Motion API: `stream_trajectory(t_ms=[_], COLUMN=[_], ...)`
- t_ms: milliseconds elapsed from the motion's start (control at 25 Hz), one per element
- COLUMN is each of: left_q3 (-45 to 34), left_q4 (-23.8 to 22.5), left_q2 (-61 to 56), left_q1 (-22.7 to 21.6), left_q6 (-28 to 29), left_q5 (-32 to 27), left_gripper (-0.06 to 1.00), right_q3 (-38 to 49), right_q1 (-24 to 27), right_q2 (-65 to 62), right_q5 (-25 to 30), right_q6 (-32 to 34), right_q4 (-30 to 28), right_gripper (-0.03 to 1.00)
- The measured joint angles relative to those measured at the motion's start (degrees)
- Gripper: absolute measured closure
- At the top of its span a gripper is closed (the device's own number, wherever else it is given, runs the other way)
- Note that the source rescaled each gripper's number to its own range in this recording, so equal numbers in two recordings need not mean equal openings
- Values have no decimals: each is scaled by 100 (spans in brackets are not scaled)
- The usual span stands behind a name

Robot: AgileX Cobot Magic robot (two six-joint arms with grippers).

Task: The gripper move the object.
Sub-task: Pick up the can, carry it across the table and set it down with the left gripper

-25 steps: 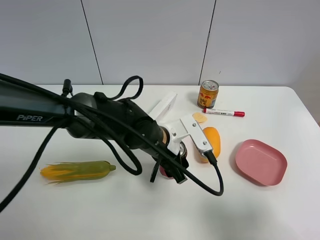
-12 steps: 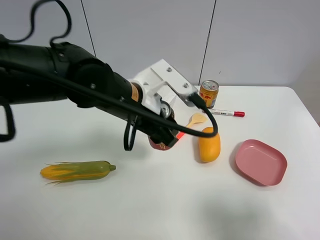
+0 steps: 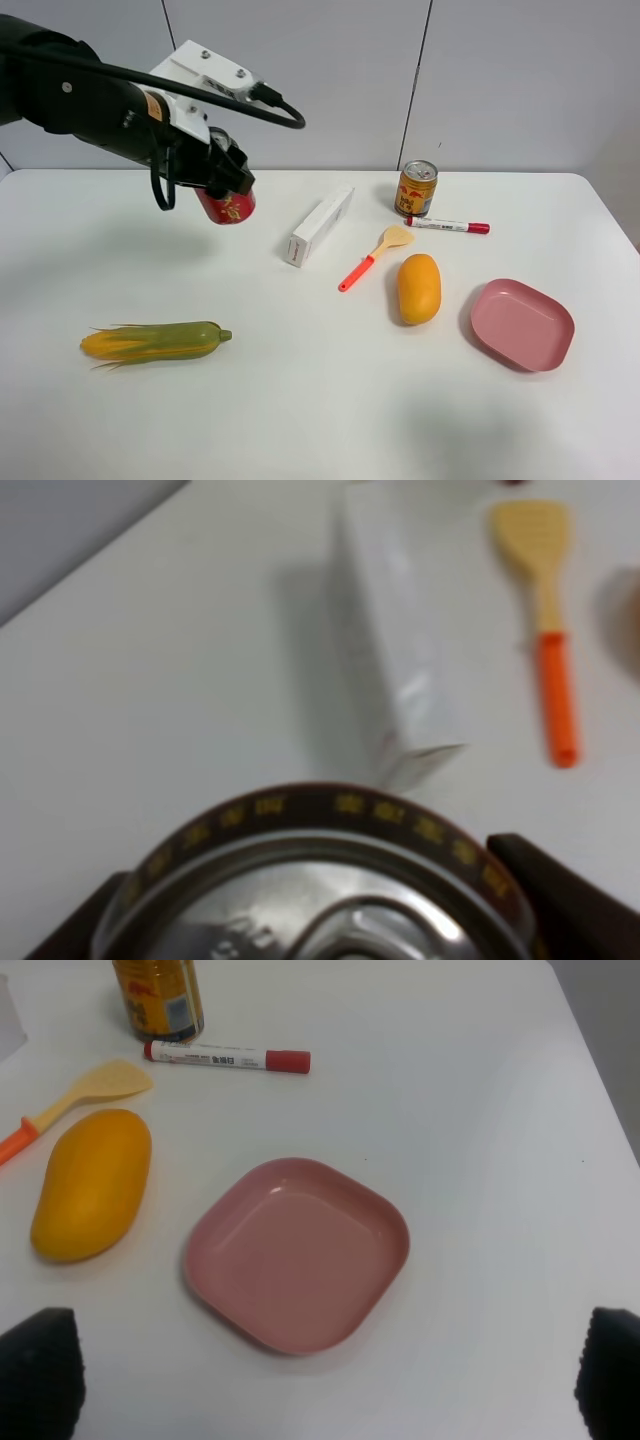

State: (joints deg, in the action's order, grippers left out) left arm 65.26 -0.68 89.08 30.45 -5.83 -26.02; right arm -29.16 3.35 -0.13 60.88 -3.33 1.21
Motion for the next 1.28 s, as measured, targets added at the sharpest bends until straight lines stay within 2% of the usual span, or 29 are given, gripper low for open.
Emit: stream_trajectory(t_ms=[280,480,1000,1280], left_q3=[0,-4,-4,-4], left_q4=[-307,-350,-183,-176], left_q2=[42,351,1515,1835], left_q1=[-933,-1259,-1294,-1294], left_q6=[0,0,0,5], left_q5=[-96,-449,14,586], left_gripper=[93,93,93,93], right_q3=[0,0,0,0], right_q1=[0,0,0,0], right_q2=[0,0,0,0], right_q5=[0,0,0,0], right_q6=[0,0,0,0], right_q4=[0,0,0,0], right_gripper=[-3,-3,-3,-3])
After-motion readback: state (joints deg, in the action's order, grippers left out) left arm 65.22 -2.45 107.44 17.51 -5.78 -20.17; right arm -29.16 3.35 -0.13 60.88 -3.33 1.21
